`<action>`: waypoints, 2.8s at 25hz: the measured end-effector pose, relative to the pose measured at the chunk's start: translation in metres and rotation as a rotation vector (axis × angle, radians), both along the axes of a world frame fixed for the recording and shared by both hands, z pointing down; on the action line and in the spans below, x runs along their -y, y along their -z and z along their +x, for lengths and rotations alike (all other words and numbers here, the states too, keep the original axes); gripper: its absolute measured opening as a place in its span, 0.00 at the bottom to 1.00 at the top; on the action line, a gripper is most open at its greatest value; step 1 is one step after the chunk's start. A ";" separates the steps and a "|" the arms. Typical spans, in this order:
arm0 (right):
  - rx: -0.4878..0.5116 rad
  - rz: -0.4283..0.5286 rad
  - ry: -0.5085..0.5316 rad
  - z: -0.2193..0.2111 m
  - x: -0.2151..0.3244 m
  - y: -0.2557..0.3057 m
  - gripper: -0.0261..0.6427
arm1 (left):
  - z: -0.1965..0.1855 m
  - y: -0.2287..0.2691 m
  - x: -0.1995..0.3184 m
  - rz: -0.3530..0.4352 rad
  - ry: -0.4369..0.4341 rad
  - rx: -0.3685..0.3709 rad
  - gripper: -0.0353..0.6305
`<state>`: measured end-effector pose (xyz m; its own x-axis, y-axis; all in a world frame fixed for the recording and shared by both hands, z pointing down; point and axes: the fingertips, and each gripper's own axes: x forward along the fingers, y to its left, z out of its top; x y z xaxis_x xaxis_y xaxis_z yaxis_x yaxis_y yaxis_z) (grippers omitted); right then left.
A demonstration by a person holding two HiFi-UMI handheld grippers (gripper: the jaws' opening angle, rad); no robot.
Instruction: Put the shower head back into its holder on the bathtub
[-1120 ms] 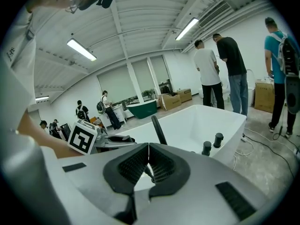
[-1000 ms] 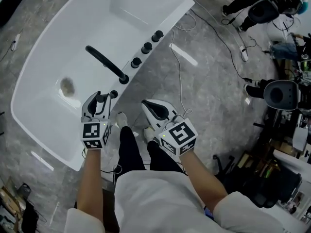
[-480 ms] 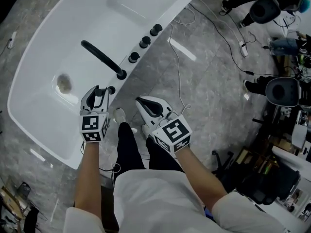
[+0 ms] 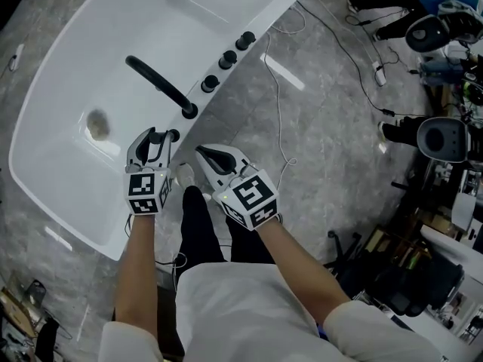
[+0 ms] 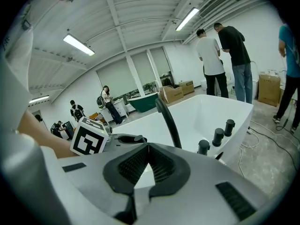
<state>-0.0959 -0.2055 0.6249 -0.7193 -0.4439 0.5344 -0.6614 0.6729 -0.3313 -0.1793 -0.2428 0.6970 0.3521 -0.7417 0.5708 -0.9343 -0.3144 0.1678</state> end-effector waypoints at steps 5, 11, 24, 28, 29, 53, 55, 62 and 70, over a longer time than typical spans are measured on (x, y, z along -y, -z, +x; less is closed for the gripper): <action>-0.003 -0.013 -0.006 -0.008 0.002 -0.013 0.07 | 0.003 -0.006 0.004 0.000 -0.006 -0.004 0.27; -0.016 -0.031 -0.011 -0.012 0.005 -0.028 0.06 | 0.006 -0.013 0.002 -0.013 -0.016 0.002 0.27; -0.012 -0.022 -0.037 -0.024 0.024 -0.048 0.06 | 0.011 -0.027 -0.008 -0.036 -0.006 -0.005 0.27; -0.013 -0.031 -0.048 -0.024 0.027 -0.053 0.06 | 0.010 -0.026 -0.008 -0.035 0.000 -0.009 0.27; -0.013 -0.033 -0.051 -0.024 0.027 -0.055 0.06 | 0.010 -0.026 -0.007 -0.034 -0.001 -0.009 0.27; -0.004 0.020 0.006 -0.006 0.012 -0.018 0.07 | 0.014 0.015 -0.036 -0.027 0.020 -0.015 0.35; 0.002 0.029 0.013 -0.003 0.009 -0.011 0.07 | 0.013 0.023 -0.040 -0.018 0.036 -0.009 0.35; 0.022 0.067 0.064 0.010 -0.009 0.012 0.07 | 0.020 0.056 -0.058 0.034 0.090 0.010 0.32; 0.090 0.125 0.097 0.049 -0.045 0.063 0.06 | 0.046 0.115 -0.106 0.089 0.164 0.000 0.14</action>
<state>-0.0473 -0.1610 0.5615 -0.8045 -0.4285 0.4113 -0.5626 0.7719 -0.2961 -0.1332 -0.1370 0.5824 0.2223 -0.8367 0.5005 -0.9743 -0.1713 0.1464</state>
